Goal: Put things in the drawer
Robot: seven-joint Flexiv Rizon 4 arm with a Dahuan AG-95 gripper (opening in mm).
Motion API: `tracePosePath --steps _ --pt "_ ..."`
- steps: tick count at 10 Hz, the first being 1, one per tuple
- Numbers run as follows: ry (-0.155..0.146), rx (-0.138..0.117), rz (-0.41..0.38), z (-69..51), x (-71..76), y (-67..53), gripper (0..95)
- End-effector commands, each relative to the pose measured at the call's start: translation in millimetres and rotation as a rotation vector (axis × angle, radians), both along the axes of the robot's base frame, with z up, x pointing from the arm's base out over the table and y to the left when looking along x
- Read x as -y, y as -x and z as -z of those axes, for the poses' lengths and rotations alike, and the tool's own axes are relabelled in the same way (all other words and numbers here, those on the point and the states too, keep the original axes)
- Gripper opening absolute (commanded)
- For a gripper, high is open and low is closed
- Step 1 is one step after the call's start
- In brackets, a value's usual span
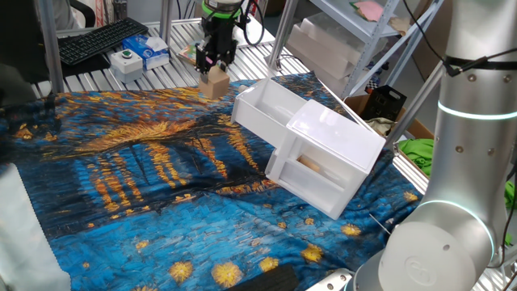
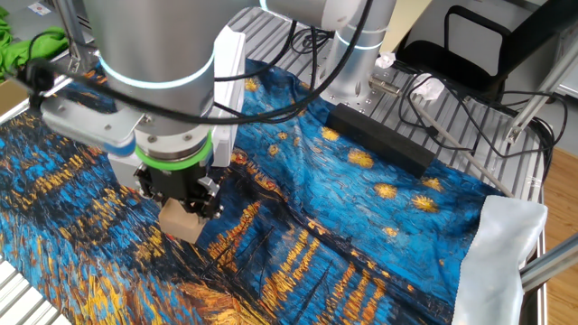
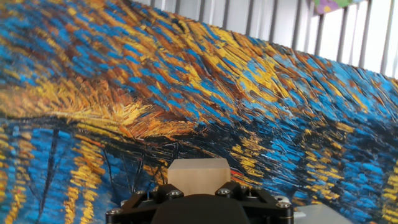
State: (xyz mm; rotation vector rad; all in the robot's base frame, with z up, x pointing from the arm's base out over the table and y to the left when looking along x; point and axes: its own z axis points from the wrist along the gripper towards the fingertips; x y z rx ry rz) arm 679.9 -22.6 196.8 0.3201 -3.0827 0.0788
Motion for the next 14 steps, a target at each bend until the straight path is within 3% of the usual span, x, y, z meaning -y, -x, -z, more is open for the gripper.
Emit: tracePosePath --steps 1,3,9,14 --pt "0.003 -0.002 -0.028 0.3 0.4 2.2 0.0" --pt "0.002 -0.016 -0.034 0.3 0.4 2.2 0.0" --pt "-0.008 -0.018 -0.034 -34.0 14.8 15.4 0.0" --pt "-0.021 0.002 -0.035 -53.2 32.4 33.6 0.0"
